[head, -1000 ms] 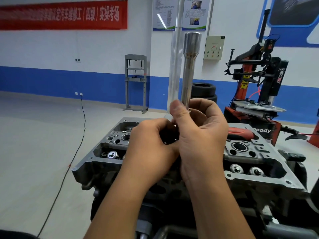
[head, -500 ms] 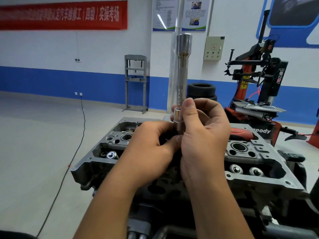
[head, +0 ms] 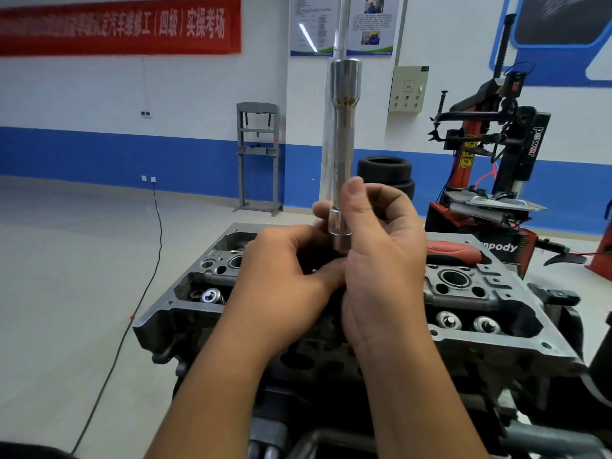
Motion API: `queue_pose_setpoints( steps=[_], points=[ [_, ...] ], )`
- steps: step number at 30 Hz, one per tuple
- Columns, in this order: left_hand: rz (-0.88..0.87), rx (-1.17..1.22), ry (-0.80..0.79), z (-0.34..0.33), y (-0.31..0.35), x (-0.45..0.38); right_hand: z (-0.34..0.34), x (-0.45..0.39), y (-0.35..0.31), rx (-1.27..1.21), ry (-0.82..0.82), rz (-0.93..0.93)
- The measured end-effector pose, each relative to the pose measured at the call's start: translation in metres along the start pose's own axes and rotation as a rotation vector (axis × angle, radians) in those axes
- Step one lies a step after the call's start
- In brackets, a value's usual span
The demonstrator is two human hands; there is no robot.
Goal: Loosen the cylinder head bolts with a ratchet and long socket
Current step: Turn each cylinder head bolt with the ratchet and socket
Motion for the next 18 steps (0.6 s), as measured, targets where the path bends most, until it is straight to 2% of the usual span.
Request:
queue_pose_setpoints(
  steps=[3,7,10,14,16,18],
  points=[
    [0.0,-0.091,0.026,0.002,-0.002,0.0,0.003,0.002,-0.003,0.079,0.027,0.057],
    [0.018,0.043,-0.144,-0.014,-0.001,0.001,0.006,0.0,-0.002,0.067,0.037,0.063],
    [0.013,0.031,-0.1,-0.011,-0.003,0.0,0.0,-0.002,0.006,0.057,-0.021,-0.003],
    [0.059,-0.009,0.026,-0.001,-0.007,-0.002,0.001,0.0,0.007,0.041,-0.012,-0.061],
    [0.047,-0.009,0.005,-0.002,-0.005,-0.003,0.002,0.0,0.006,0.06,0.001,-0.074],
    [0.017,0.095,-0.089,-0.009,0.0,-0.002,0.002,-0.001,0.008,0.062,0.01,-0.103]
  ],
)
Point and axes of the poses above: each hand's wrist, its own x-axis away from the middle knuckle, its own z-axis out of the back of the hand, y = z × x, the point moved 10 cm from there along -x, towards the middle knuckle, and after that the axes turned 7 degrees about -z, right-handed, at the moved point
